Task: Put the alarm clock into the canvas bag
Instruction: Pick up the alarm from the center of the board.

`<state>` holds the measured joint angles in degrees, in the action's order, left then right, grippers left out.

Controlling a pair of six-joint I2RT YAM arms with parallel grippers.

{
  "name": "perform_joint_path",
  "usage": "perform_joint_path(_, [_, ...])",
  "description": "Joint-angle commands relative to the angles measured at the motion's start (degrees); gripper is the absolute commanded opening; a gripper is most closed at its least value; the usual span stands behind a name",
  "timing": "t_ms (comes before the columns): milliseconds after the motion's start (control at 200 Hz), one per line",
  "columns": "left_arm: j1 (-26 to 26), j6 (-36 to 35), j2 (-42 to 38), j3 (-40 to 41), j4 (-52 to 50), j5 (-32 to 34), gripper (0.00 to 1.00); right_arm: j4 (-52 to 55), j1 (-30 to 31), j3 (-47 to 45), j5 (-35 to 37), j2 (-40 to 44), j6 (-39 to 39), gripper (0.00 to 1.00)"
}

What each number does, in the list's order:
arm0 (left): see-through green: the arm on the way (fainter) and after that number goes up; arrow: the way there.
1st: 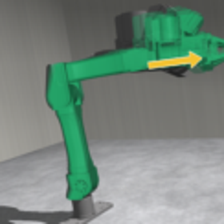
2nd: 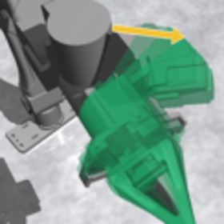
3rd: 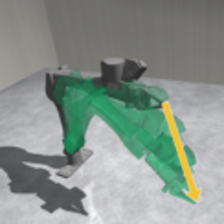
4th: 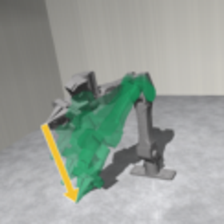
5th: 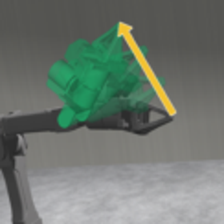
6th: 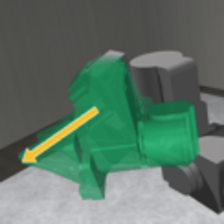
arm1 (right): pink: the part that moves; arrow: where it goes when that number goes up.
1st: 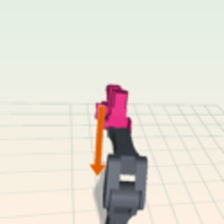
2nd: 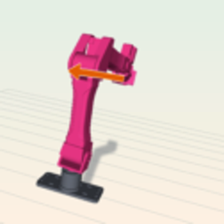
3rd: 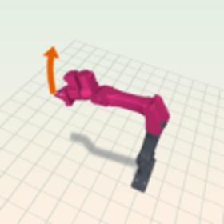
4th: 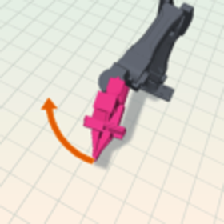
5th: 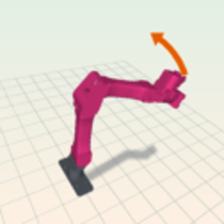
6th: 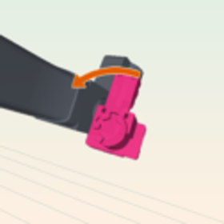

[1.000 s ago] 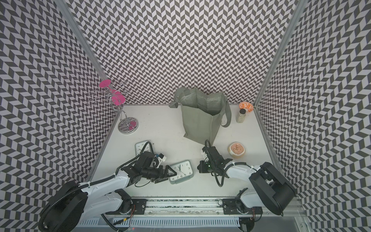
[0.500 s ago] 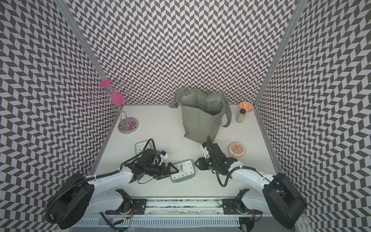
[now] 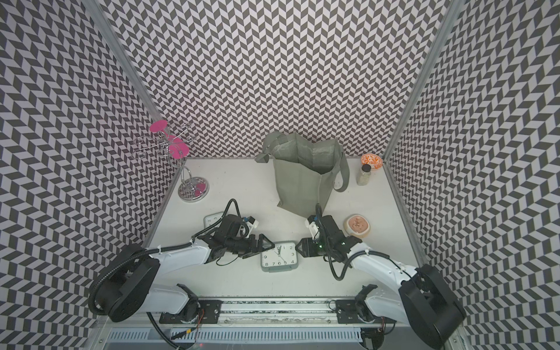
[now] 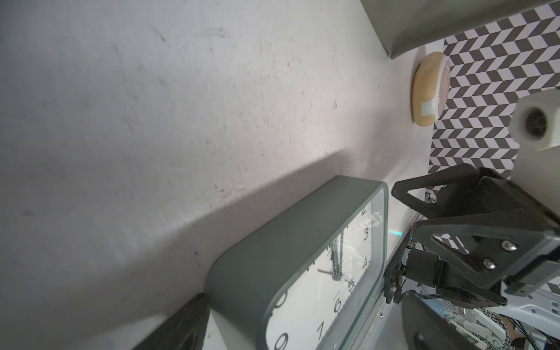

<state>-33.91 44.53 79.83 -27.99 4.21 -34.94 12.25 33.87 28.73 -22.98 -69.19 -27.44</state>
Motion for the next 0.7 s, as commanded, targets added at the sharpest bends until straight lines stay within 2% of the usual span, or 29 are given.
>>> perform_joint_path(0, [0.31, -1.11, -1.00, -0.42, 0.74, 0.27, 0.99, -0.87, -0.27, -0.28, -3.58, -1.59, 0.21, 0.52])
perform_joint_path(165, [0.66, -1.20, -6.00, 2.54, -4.53, 0.21, 0.99, -2.90, -1.12, -1.39, -8.99, -4.64, 0.04, 0.43])
perform_joint_path(381, [3.00, -2.12, -11.00, 5.63, -9.52, -2.21, 0.99, -5.41, -4.28, -3.03, -11.28, -7.63, -0.36, 0.30])
perform_joint_path(531, [3.40, -1.53, -10.34, 7.21, -7.53, -5.06, 0.99, -7.82, -7.04, -5.20, -12.16, -8.82, -1.19, 0.19])
perform_joint_path(691, [3.41, 1.10, -8.69, 9.17, -2.00, -8.15, 0.99, -10.10, -8.51, -7.64, -12.73, -10.16, -2.15, 0.14])
